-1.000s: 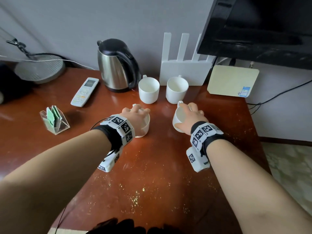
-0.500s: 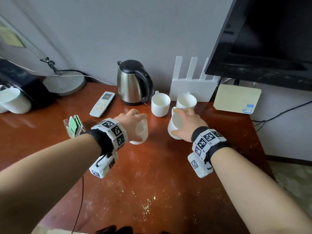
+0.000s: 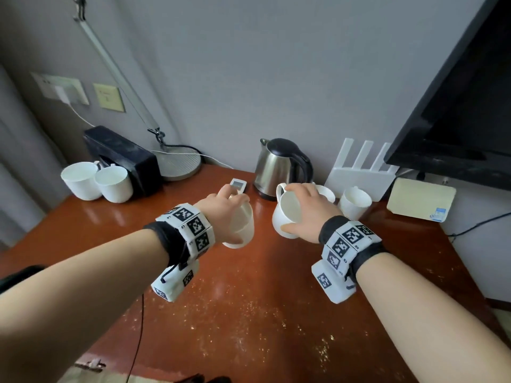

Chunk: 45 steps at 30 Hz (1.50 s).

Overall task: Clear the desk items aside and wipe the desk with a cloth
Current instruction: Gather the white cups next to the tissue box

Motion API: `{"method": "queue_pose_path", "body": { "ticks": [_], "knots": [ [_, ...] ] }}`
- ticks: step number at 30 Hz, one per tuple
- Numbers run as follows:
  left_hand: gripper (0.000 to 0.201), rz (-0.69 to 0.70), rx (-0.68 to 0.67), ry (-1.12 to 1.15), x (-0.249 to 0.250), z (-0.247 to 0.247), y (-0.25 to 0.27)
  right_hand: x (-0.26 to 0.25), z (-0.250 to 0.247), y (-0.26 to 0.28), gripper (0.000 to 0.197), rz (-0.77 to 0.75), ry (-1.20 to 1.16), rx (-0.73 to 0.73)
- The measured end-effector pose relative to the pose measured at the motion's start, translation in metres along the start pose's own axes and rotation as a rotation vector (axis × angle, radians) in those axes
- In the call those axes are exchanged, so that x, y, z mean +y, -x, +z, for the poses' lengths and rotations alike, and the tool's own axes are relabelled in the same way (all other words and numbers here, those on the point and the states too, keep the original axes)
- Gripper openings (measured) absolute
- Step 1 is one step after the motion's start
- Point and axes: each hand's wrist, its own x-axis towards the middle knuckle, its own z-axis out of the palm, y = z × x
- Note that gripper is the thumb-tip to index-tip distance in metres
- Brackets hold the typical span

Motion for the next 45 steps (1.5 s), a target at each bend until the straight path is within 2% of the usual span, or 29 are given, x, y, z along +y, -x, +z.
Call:
{"method": "queue_pose_path", "body": {
  "ticks": [11,21,28,37,45],
  "knots": [
    [0.083,-0.065,0.012,-0.029,-0.125,-0.015,0.072,-0.143,0.024,-0.011,0.075,-0.090,0.035,-0.036],
    [0.088,-0.337,0.073,0.049,-0.200,-0.018,0.121,-0.226,0.047,-0.042,0.076,-0.334,0.049,-0.077],
    [0.087,-0.450,0.059,0.078,-0.284,-0.014,0.122,-0.291,0.091,-0.089,0.078,-0.384,0.044,-0.153],
    [0.085,-0.339,-0.067,0.055,-0.384,0.005,0.066,-0.354,0.153,-0.157,0.077,-0.259,0.050,-0.275],
    [0.082,-0.259,-0.118,0.096,-0.414,0.015,0.036,-0.372,0.182,-0.178,0.072,-0.181,0.034,-0.307]
  ]
}}
